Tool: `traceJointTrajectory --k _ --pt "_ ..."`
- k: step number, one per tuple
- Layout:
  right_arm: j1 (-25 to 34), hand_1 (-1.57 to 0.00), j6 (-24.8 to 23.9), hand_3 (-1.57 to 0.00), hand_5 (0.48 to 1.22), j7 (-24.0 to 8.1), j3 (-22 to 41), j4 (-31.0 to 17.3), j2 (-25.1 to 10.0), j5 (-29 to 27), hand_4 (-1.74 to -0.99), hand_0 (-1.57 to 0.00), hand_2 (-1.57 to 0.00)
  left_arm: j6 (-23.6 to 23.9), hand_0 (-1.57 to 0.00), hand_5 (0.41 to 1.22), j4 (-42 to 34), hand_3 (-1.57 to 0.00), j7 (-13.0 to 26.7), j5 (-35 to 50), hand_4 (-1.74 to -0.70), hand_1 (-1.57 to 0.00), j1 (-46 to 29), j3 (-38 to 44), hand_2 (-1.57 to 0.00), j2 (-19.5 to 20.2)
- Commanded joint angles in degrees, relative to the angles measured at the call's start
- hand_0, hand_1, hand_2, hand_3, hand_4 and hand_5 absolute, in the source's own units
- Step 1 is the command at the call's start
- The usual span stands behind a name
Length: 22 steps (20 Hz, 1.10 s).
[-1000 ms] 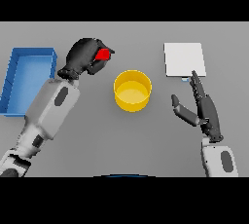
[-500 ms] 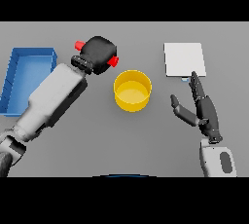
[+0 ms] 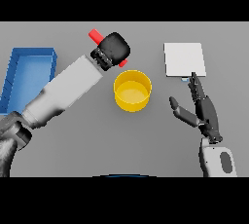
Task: Pick up the red beaker and tilt it to pour out 1 green nut into yellow bowl. Pick up the yellow bowl and place it on the metallic measuring scale.
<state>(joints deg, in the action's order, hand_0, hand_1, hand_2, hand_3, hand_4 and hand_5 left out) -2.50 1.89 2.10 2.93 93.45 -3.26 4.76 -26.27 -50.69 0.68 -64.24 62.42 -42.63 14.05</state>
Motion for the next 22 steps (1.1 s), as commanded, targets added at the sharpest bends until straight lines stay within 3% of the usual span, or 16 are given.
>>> traceJointTrajectory --k 1,8,12,15,20,22 --pt "0.35 0.00 -0.50 0.00 0.601 -0.51 -0.28 0.11 -0.07 0.14 -1.300 0.00 0.00 0.29 -1.57 1.220 -0.03 -1.42 0.04 -1.34 -1.73 -1.57 0.00 -1.46 -1.57 -0.13" --pt "-0.12 0.00 -0.74 0.00 0.604 -0.25 0.10 0.10 -0.08 0.96 -1.287 0.00 0.00 -0.11 -1.57 1.221 1.83 -1.54 -1.15 -8.22 -1.74 -1.57 3.05 -8.64 -1.57 -1.53" --pt "-0.13 0.00 -1.16 0.00 0.607 -0.31 -0.27 -0.46 -0.48 1.44 -1.290 0.00 0.00 -1.74 -1.57 1.221 3.90 -1.56 -4.36 -11.65 -1.74 -1.57 6.46 -13.06 -1.57 -2.71" --pt "0.90 0.00 -1.73 0.00 0.601 -0.98 -0.53 -0.48 -0.37 1.52 -1.283 0.00 0.00 -3.39 -1.57 1.221 4.52 -1.56 -3.86 -13.15 -1.74 -1.57 7.15 -14.53 -1.57 -3.80" --pt "0.76 0.00 -2.48 0.00 0.588 0.66 -0.01 -1.37 0.13 2.82 -1.264 0.00 0.00 -2.63 -1.57 1.221 7.98 -1.57 -6.24 -15.78 -1.74 -1.57 9.72 -17.26 -1.57 -4.40" --pt "0.28 0.00 -2.42 0.00 0.585 0.73 -0.03 -1.63 -0.38 3.28 -1.245 0.00 0.00 -2.88 -1.57 1.221 7.88 -1.57 -5.34 -16.32 -1.74 -1.57 9.61 -17.45 -1.57 -4.70"
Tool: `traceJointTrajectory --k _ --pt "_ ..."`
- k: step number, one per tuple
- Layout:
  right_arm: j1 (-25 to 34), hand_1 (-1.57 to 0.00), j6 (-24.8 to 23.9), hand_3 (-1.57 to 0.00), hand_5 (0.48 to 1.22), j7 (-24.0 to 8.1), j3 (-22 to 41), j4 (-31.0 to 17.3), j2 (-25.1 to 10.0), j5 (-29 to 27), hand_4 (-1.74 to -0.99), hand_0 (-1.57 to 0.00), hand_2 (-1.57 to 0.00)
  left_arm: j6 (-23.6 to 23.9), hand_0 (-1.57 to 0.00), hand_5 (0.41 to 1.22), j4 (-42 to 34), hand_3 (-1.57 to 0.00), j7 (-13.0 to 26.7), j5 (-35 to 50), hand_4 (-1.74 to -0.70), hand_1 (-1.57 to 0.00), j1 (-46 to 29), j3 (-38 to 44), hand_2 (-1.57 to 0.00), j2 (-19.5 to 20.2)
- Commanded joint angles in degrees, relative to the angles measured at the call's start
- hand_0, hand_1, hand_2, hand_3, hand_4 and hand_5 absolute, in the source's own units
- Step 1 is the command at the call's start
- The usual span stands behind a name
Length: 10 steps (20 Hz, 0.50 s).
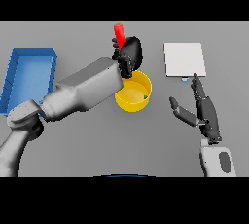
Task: Pick up the red beaker and tilt it to pour out 1 green nut into yellow bowl. Pick up the yellow bowl and place it on the metallic measuring scale.
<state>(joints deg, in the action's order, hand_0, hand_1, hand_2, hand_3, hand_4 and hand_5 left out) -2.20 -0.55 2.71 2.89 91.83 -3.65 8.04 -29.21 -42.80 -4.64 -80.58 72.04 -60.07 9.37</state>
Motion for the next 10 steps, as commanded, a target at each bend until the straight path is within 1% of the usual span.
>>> traceJointTrajectory --k 1,3,4,5,6,7,8,9,10 --pt "0.15 0.00 0.24 0.00 0.584 -0.05 0.04 0.12 0.00 -0.21 -1.238 0.00 0.00 -0.09 -1.57 1.221 -0.84 -1.57 -0.49 -0.16 -1.74 -1.57 0.68 -0.02 -1.57 0.64" --pt "-0.23 0.00 0.42 0.00 0.585 0.18 0.08 1.76 -0.02 -0.78 -1.233 0.00 0.00 0.55 -1.57 1.221 -0.48 -1.57 -0.72 -0.36 -1.74 -1.57 1.75 0.41 -1.57 1.13" --pt "-0.26 0.00 0.25 0.00 0.587 0.38 0.44 1.32 0.29 -0.27 -1.226 0.00 0.00 0.24 -1.57 1.189 -0.66 -1.57 -0.44 -0.35 -1.74 -1.57 3.02 1.09 -1.57 1.50" --pt "-0.20 0.00 0.50 0.00 0.590 -0.23 0.08 1.48 -0.10 -0.68 -1.222 0.00 0.00 0.90 -1.57 1.159 -0.54 -1.57 -0.32 0.21 -1.74 -1.57 4.38 2.54 -1.57 1.98" --pt "-0.10 0.00 0.92 0.00 0.595 0.17 -0.02 1.36 -0.08 -1.23 -1.219 0.00 0.00 1.84 -1.57 1.171 0.18 -1.57 -0.05 -0.02 -1.74 -1.57 5.76 3.16 -1.57 2.51" --pt "0.57 0.00 0.89 0.00 0.601 0.80 -0.01 0.83 -0.03 -1.10 -1.219 0.00 0.00 3.02 -1.57 1.181 0.75 -1.57 0.25 0.29 -1.69 -1.39 7.24 4.67 -1.38 3.03" --pt "0.29 0.00 1.09 0.00 0.609 1.26 0.04 0.76 0.00 -1.22 -1.222 0.00 0.00 4.75 -1.57 1.189 0.70 -1.57 0.35 0.38 -1.64 -1.27 7.90 5.77 -1.25 3.82" --pt "0.30 0.00 1.71 0.00 0.615 1.15 -0.21 1.04 -0.13 -2.15 -1.224 0.00 0.00 5.23 -1.57 1.196 1.41 -1.36 0.81 0.52 -1.66 -1.33 10.62 7.54 -1.32 5.09" --pt "0.61 0.00 1.57 0.00 0.620 0.77 0.02 0.52 0.35 -2.05 -1.231 0.00 0.00 6.94 -1.57 1.201 3.13 -1.21 0.45 0.87 -1.68 -1.38 12.81 8.95 -1.37 5.67"
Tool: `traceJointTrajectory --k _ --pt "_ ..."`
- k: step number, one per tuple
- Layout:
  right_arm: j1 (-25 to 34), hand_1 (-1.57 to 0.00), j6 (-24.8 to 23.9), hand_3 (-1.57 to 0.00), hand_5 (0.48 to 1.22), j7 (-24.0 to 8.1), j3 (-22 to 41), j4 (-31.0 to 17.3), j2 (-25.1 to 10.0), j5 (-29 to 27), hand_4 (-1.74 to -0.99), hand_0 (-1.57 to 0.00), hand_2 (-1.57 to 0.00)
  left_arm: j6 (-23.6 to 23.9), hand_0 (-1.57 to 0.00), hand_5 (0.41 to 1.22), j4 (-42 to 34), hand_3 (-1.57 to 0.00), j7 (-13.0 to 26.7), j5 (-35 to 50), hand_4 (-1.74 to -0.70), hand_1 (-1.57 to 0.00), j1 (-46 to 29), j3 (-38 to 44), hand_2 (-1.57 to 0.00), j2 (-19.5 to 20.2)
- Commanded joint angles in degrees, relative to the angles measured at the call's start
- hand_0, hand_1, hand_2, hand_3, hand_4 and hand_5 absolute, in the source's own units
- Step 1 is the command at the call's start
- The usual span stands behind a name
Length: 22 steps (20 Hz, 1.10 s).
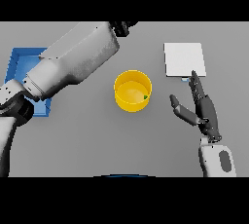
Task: Pick up the red beaker and tilt it to pour out 1 green nut into yellow bowl. Pick up the yellow bowl and place it on the metallic measuring scale.
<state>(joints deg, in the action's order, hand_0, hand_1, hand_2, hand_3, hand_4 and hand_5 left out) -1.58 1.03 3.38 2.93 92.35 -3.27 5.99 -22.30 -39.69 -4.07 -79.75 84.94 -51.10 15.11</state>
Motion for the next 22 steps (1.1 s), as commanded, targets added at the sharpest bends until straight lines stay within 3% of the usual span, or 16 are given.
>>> traceJointTrajectory --k 1,5,9,14,20,22 --pt "-0.15 0.00 -0.03 0.00 0.626 0.63 0.01 -0.19 -0.09 0.20 -1.241 0.00 0.00 1.81 -1.57 1.205 1.90 -1.28 -1.38 0.60 -1.63 -1.42 2.04 1.47 -1.41 0.59" --pt "0.60 0.00 0.43 0.00 0.642 -0.16 0.31 0.48 -0.58 0.16 -1.274 0.00 0.00 2.14 -1.57 1.214 10.32 -1.45 2.21 4.16 -1.54 -1.51 9.31 10.61 -1.50 3.36" --pt "0.65 0.00 0.92 0.00 0.651 0.72 0.50 0.42 -1.51 0.43 -1.306 0.00 0.00 2.76 -1.57 1.218 18.99 -1.45 8.93 17.79 -1.66 -1.55 9.30 28.62 -1.54 10.53" --pt "2.22 0.00 0.74 0.00 0.652 1.34 1.03 -1.06 -1.78 1.64 -1.301 0.00 0.00 9.89 -1.57 1.220 22.11 -1.40 13.98 27.59 -1.71 -1.56 4.04 40.16 -1.56 16.15" --pt "2.03 0.00 1.36 0.00 0.656 0.10 0.91 -0.58 -1.38 0.20 -1.275 0.00 0.00 15.90 -1.57 1.221 20.17 -1.47 23.20 35.24 -1.73 -1.57 -7.31 47.29 -1.57 18.95" --pt "1.51 0.00 1.42 0.00 0.663 0.98 1.43 -0.22 -1.59 0.88 -1.285 0.00 0.00 17.57 -1.57 1.221 19.57 -1.50 25.67 38.71 -1.74 -1.57 -12.20 49.95 -1.57 18.50"
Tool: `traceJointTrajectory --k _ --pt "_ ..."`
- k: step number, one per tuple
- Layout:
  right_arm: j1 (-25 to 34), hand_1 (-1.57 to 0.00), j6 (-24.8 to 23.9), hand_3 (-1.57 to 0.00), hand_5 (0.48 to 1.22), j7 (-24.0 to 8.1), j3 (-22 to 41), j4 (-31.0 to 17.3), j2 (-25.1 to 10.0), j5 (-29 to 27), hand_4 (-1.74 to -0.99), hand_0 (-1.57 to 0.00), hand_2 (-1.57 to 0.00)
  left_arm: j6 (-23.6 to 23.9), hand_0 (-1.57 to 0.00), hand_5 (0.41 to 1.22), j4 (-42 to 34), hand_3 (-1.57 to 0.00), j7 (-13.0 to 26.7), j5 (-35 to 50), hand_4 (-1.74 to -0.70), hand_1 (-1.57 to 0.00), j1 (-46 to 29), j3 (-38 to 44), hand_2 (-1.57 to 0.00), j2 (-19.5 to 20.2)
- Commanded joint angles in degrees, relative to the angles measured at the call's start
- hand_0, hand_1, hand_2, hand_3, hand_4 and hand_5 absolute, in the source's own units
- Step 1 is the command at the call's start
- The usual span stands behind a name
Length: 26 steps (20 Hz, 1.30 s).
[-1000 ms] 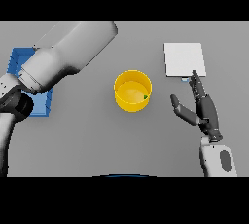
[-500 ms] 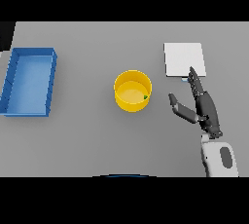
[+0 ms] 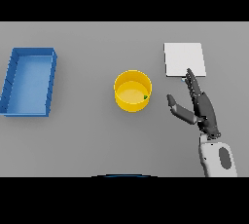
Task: Pick up the red beaker and tilt it to pour out 1 green nut into yellow bowl. Pick up the yellow bowl and place it on the metallic measuring scale.
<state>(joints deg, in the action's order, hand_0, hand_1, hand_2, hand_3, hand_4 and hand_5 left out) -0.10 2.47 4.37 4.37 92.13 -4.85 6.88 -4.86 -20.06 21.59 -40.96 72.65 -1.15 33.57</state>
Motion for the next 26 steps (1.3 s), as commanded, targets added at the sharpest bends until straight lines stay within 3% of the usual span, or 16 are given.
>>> traceJointTrajectory --k 1,8,14,16,19,22,23,24,26 --pt "0.23 0.00 -0.11 0.00 0.667 0.04 0.05 -0.77 -0.31 0.63 -1.293 0.00 0.00 1.03 -1.57 1.221 -0.77 -1.44 0.77 1.42 -1.74 -1.57 -2.32 1.06 -1.57 -0.07" --pt "0.53 0.00 0.21 0.00 0.707 0.73 -0.13 -1.46 -0.65 0.45 -1.304 0.00 0.00 4.24 -1.57 1.221 -12.45 -1.52 7.26 9.41 -1.74 -1.57 -17.40 5.60 -1.57 -1.00" --pt "-0.33 0.00 -0.57 0.00 0.724 1.48 0.82 -1.18 -0.39 2.25 -1.327 0.00 0.00 5.54 -1.57 1.221 -30.19 -1.34 12.38 12.18 -1.74 -1.57 -29.89 4.76 -1.57 -2.59" --pt "-0.56 0.00 -0.35 0.00 0.725 1.72 0.45 -0.44 -0.71 1.64 -1.335 0.00 0.00 6.32 -1.57 1.146 -32.99 -1.32 13.34 12.13 -1.74 -1.57 -32.60 5.38 -1.57 -3.18" --pt "0.01 0.00 -0.71 0.00 0.728 0.58 0.40 -1.01 -0.73 2.07 -1.326 0.00 0.00 4.88 -1.57 0.962 -36.85 -1.44 13.35 12.70 -1.59 -1.57 -36.17 5.40 -1.57 -4.59" --pt "0.09 0.00 -0.36 0.00 0.730 0.75 0.58 -0.28 -0.76 1.79 -1.327 0.00 0.00 1.81 -1.57 0.810 -39.58 -0.93 13.32 13.81 -1.25 -1.57 -37.53 6.25 -1.57 -5.20" --pt "-0.16 0.00 -0.23 0.00 0.731 0.59 0.52 -0.76 -0.91 1.86 -1.325 0.00 0.00 -0.12 -1.57 0.779 -42.34 -0.85 13.19 15.85 -1.13 -1.52 -39.04 6.68 -1.41 -5.45" --pt "0.17 0.00 -0.65 0.00 0.731 0.44 0.74 -0.78 -0.61 2.30 -1.320 0.00 0.00 -1.86 -1.44 0.757 -44.14 -0.71 13.18 17.71 -1.05 -1.29 -40.23 7.29 -1.16 -5.97" --pt "-0.32 0.00 -0.25 0.00 0.727 0.91 0.42 -0.53 -1.05 1.82 -1.321 0.00 0.00 -4.99 -0.98 0.716 -46.26 -0.46 13.22 19.78 -0.92 -0.83 -40.87 8.07 -0.75 -6.25"
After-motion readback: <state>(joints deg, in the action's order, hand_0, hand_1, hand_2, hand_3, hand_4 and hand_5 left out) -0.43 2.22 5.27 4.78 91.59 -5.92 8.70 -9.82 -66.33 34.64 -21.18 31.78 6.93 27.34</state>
